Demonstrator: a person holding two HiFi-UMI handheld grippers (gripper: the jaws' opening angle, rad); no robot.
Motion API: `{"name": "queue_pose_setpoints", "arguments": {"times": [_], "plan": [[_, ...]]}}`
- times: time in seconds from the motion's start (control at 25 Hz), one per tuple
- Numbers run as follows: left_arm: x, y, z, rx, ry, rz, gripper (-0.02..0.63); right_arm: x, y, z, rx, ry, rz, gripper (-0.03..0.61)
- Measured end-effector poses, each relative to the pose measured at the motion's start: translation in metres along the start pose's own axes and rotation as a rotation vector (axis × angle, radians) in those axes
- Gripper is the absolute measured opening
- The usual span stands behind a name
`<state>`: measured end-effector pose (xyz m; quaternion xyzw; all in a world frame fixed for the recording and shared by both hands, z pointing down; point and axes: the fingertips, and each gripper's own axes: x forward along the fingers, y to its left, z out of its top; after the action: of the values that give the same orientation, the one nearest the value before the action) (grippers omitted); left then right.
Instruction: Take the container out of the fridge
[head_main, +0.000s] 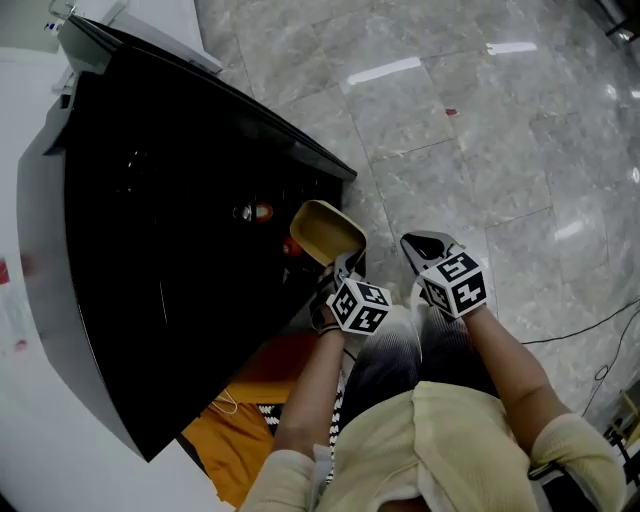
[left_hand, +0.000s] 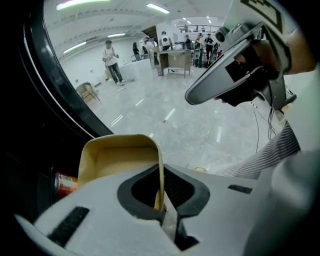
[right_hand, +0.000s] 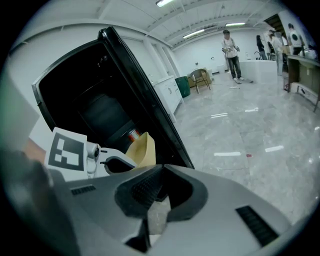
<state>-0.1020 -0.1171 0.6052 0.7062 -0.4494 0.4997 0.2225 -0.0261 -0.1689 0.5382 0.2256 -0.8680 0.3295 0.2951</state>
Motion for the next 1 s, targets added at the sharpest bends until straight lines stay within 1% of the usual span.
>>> {"name": "queue_pose_setpoints", "arguments": {"times": [0.2,0.4,0.64,0.8,1.0], "plan": [[-0.03,-0.007,0.009,0.006,-0.021,-0.022,0.031,-0.015,0.012,0.015,-0.036,-0.009,0.022,0.031],[-0.052,-0.005,0.02,0.021,-0.049,-0.011,0.031,-0.033,0.022,0.029,-0.06,-0.029,0.027,0.031],[-0.075,-0.001,0.039,0.025,-0.092,-0.02,0.031,-0.052,0.032,0.037,-0.1,-0.028,0.029,0.031],[-0.099,-0.003,0.044,0.045,-0.11,-0.037,0.031,-0.065,0.044,0.043,-0.094,-0.042,0.037,0.031],[-0.126,-0.004,0.053,0.025,-0.146,-0.053,0.031,-0.079,0.055,0.065,-0.135,-0.071,0.045,0.031]]}}
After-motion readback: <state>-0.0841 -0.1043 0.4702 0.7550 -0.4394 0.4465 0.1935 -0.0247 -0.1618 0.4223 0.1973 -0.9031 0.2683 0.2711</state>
